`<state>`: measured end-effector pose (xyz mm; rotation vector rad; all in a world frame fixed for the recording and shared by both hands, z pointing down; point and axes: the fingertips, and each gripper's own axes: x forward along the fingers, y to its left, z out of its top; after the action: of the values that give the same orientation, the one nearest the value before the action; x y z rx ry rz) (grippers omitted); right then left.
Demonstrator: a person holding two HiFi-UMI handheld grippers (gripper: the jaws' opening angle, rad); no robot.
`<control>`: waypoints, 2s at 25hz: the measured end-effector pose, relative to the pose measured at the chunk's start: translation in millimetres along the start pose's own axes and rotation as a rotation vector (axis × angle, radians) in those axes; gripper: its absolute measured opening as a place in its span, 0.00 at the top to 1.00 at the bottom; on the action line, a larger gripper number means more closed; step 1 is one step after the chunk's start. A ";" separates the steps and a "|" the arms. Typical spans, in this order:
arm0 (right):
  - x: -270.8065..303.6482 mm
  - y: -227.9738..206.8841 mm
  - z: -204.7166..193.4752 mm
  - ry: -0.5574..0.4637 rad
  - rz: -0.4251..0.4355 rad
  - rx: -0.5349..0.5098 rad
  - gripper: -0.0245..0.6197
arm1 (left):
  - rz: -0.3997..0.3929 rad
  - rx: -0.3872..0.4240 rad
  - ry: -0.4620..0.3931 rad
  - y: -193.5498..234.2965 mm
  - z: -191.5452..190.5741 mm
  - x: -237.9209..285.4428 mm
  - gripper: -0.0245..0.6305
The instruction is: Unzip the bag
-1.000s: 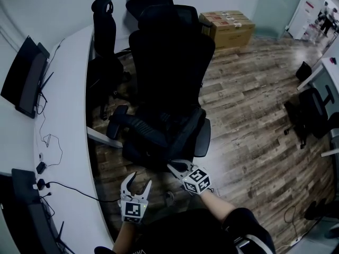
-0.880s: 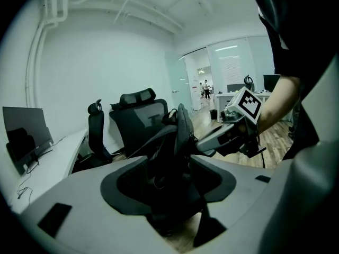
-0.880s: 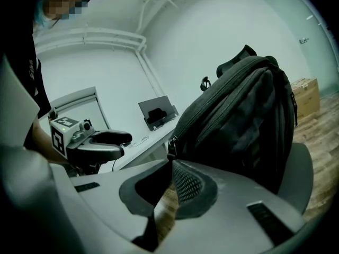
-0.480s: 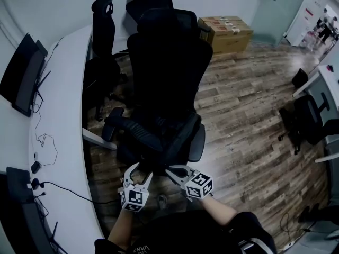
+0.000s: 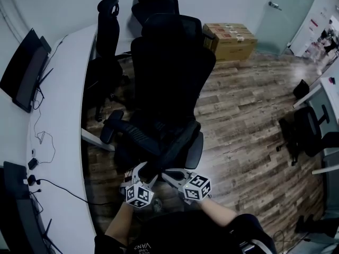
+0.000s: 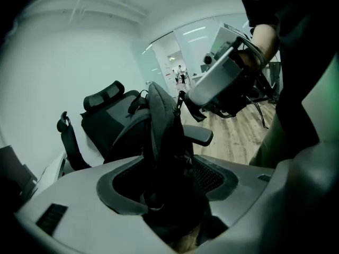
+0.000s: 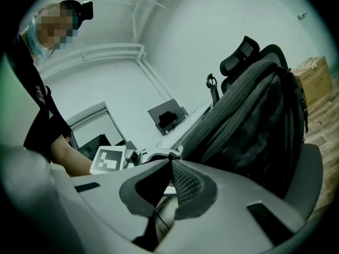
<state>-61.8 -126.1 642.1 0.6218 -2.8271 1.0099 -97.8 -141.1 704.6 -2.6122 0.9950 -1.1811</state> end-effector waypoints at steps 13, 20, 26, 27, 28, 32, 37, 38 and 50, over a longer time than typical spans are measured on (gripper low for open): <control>-7.1 -11.7 34.9 0.014 0.104 0.006 0.89 | 0.077 0.037 -0.038 21.6 32.7 24.2 0.68; -23.5 -25.5 64.7 -0.042 0.148 0.104 0.89 | 0.130 0.005 -0.014 30.9 41.5 26.3 0.78; -37.8 -42.9 87.7 -0.087 0.156 0.163 0.89 | 0.160 -0.026 0.011 32.6 41.9 27.4 0.79; -40.2 -46.5 91.0 -0.092 0.155 0.167 0.89 | 0.165 -0.030 0.015 32.5 42.1 27.6 0.79; -42.3 -50.0 94.1 -0.097 0.154 0.171 0.89 | 0.169 -0.034 0.019 32.8 42.4 27.7 0.79; -51.7 -62.7 103.0 -0.108 0.152 0.191 0.89 | 0.185 -0.048 0.036 32.7 45.3 29.9 0.79; -62.0 -76.8 110.5 -0.134 0.152 0.234 0.89 | 0.202 -0.058 0.051 30.5 47.4 33.2 0.80; -64.4 -81.0 113.6 -0.145 0.149 0.245 0.89 | 0.206 -0.061 0.053 30.6 47.8 33.5 0.80; -95.1 -134.4 150.5 -0.218 0.099 0.279 0.89 | 0.247 -0.093 0.099 24.2 50.7 38.8 0.80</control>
<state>88.4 -280.8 584.7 0.6579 -2.9513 1.4562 -56.1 -191.7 685.6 -2.4263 1.3769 -1.2382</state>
